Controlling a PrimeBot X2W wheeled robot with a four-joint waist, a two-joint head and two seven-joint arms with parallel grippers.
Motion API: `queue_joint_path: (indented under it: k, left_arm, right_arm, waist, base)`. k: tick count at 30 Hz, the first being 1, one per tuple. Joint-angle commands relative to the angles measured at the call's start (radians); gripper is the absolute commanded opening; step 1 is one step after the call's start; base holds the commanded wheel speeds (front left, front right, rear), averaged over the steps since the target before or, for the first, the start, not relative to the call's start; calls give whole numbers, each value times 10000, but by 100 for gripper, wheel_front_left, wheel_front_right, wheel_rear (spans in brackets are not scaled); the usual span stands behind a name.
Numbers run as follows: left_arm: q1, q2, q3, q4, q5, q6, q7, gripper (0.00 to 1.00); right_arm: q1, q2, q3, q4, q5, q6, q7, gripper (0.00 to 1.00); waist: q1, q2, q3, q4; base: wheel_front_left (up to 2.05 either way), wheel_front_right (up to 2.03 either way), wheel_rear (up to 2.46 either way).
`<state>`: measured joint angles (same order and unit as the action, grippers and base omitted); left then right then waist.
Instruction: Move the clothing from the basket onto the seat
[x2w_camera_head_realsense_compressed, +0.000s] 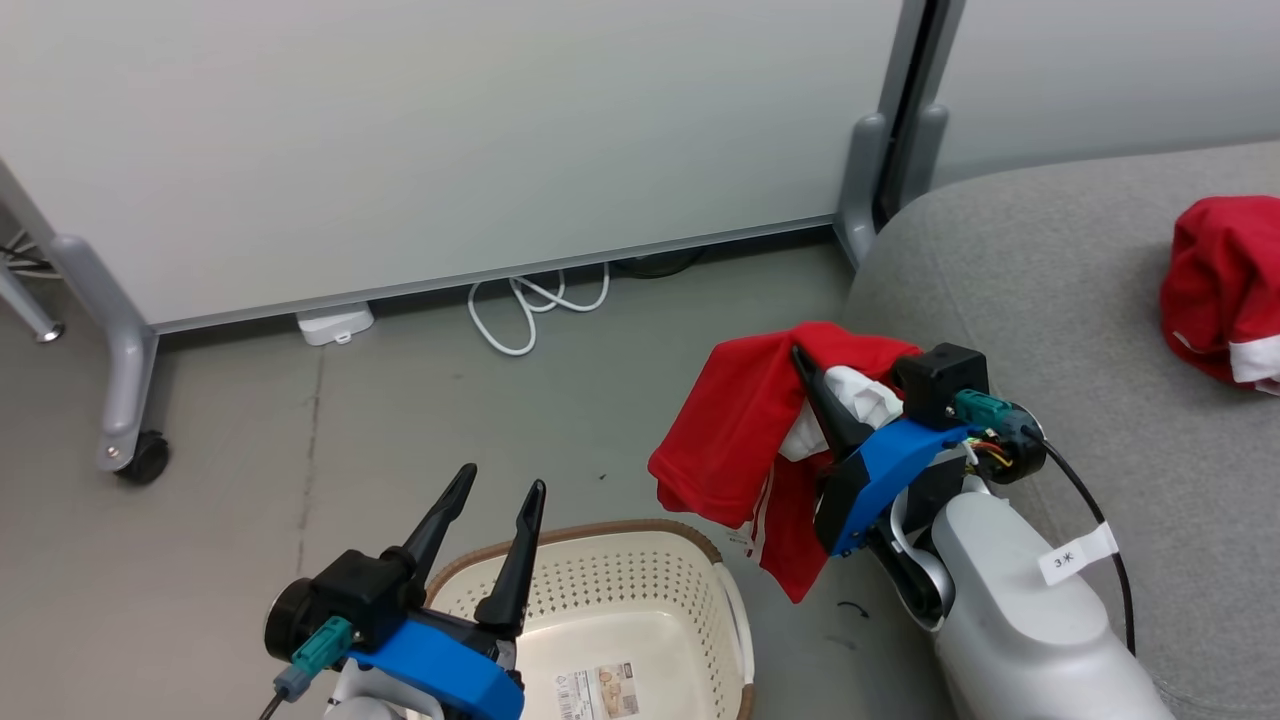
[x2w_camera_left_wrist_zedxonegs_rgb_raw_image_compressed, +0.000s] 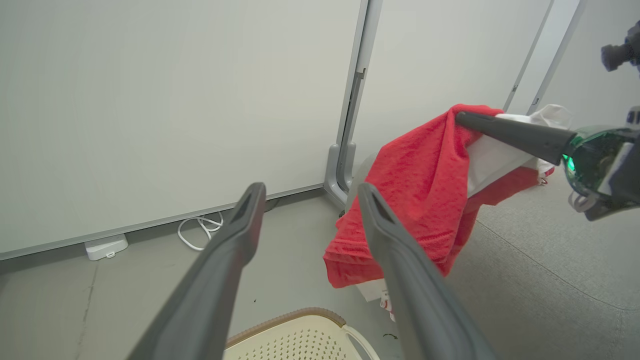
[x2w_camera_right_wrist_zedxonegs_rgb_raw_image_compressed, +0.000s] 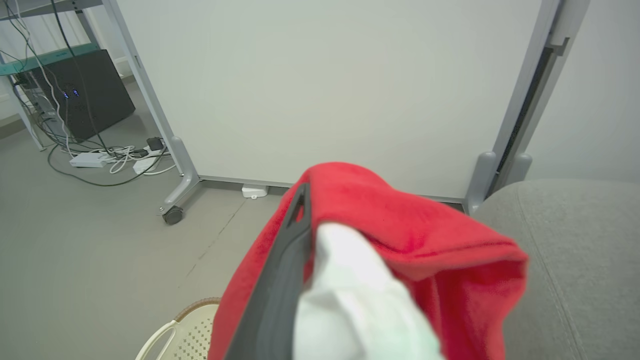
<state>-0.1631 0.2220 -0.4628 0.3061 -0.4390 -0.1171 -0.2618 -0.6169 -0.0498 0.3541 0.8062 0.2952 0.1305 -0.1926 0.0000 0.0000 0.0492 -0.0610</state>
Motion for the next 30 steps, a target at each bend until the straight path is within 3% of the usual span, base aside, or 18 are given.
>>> queue_joint_path:
  k: [1, 7, 30]
  left_arm:
    - [101, -59, 120, -92, 130, -81, -46, 100]
    - [259, -305, 226, -153, 405, -147, -46, 100]
    - [-69, -105, 205, -160, 490, -139, -47, 100]
  right_arm:
    - [154, -11, -79, -214, -77, 5, 60, 0]
    - [526, -13, -279, -968, -247, 5, 387, 0]
    - [1577, -10, -606, -3071, -149, 5, 1133, 0]
  waist:
    - [0, 0, 7, -150]
    - [0, 0, 3, -779]
    - [0, 0, 614, -3459]
  base:
    - [0, 0, 0]
    - [0, 0, 0]
    - [0, 0, 0]
